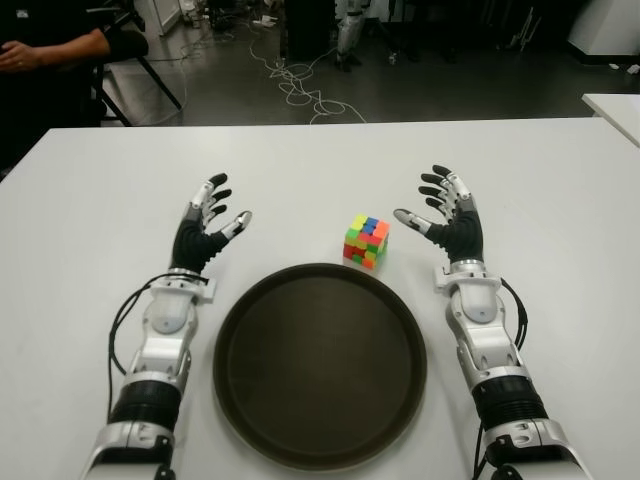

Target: Pick up the Rubik's Cube and put it in the plate

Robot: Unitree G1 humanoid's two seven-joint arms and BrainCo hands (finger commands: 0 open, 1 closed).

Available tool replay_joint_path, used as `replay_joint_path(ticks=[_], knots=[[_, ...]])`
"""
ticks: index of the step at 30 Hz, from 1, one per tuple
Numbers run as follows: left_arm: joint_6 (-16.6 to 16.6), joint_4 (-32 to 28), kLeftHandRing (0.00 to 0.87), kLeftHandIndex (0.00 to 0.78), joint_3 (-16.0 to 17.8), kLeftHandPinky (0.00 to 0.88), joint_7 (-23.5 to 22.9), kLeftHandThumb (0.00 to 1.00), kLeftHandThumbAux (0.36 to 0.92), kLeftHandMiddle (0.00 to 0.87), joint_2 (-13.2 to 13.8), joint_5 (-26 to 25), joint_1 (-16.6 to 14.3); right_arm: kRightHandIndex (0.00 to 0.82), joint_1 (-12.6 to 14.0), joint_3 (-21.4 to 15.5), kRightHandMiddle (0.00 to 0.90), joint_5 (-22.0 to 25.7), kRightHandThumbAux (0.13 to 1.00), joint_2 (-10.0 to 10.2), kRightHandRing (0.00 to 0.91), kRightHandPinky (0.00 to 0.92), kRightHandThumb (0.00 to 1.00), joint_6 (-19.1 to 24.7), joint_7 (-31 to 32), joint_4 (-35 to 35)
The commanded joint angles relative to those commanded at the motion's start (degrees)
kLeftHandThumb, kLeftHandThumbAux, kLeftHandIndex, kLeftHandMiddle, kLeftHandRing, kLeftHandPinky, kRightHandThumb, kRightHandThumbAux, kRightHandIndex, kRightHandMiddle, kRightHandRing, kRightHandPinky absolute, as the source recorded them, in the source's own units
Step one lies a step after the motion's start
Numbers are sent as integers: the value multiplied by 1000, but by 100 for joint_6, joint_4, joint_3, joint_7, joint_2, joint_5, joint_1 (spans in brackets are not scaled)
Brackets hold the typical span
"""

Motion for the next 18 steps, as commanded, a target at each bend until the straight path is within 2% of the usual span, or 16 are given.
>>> replay_joint_path(ticks=[18], knots=[[-53, 100, 117, 97, -6, 141, 72, 185, 646, 115, -6, 44, -35, 200, -8, -29, 257, 28, 835, 8, 241, 217, 48, -20, -9, 32]])
